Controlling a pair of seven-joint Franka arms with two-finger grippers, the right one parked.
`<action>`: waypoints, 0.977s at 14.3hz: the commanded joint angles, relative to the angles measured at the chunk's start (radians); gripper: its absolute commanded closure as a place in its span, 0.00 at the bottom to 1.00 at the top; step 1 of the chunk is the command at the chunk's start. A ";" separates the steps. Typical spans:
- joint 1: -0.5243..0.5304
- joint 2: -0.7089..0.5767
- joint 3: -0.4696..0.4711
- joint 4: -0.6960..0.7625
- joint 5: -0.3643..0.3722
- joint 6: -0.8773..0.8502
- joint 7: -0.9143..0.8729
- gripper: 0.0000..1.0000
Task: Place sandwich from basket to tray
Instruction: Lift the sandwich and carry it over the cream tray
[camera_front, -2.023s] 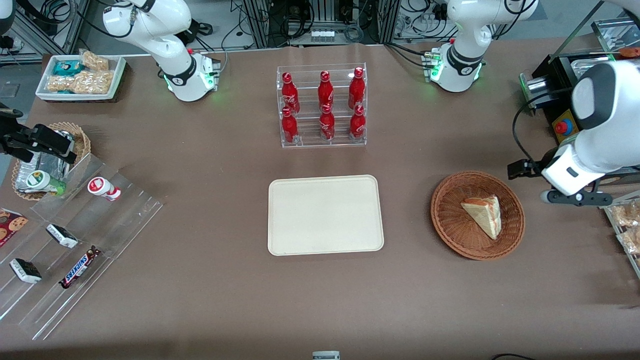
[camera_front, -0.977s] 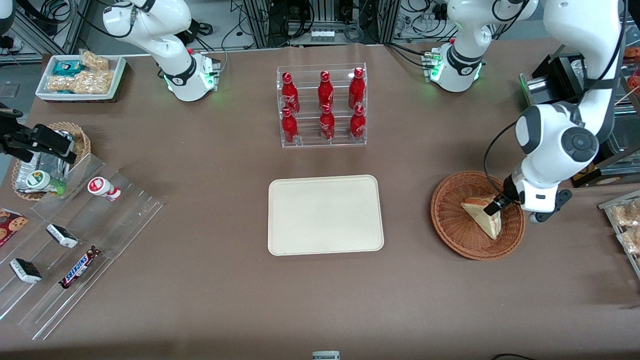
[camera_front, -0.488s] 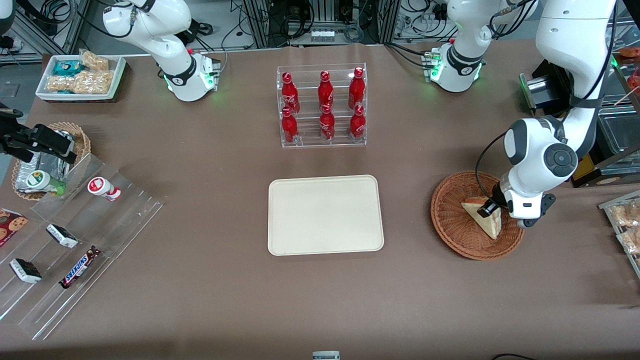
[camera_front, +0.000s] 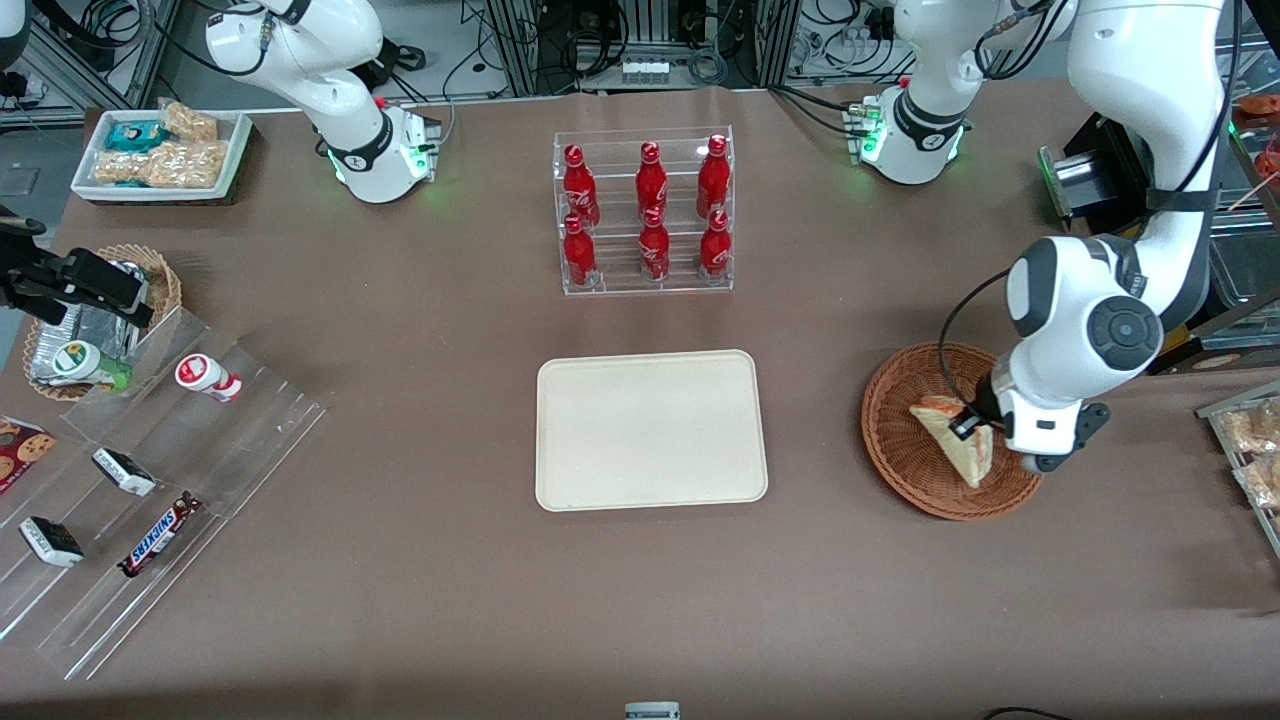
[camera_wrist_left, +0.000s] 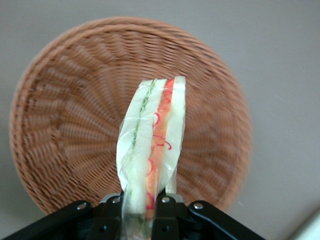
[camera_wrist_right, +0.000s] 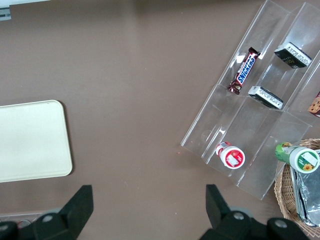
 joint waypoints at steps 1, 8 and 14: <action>-0.132 0.059 0.007 0.123 -0.001 -0.060 -0.027 0.97; -0.461 0.278 0.010 0.382 0.019 -0.059 -0.140 0.94; -0.599 0.438 0.009 0.579 0.126 -0.065 -0.130 0.91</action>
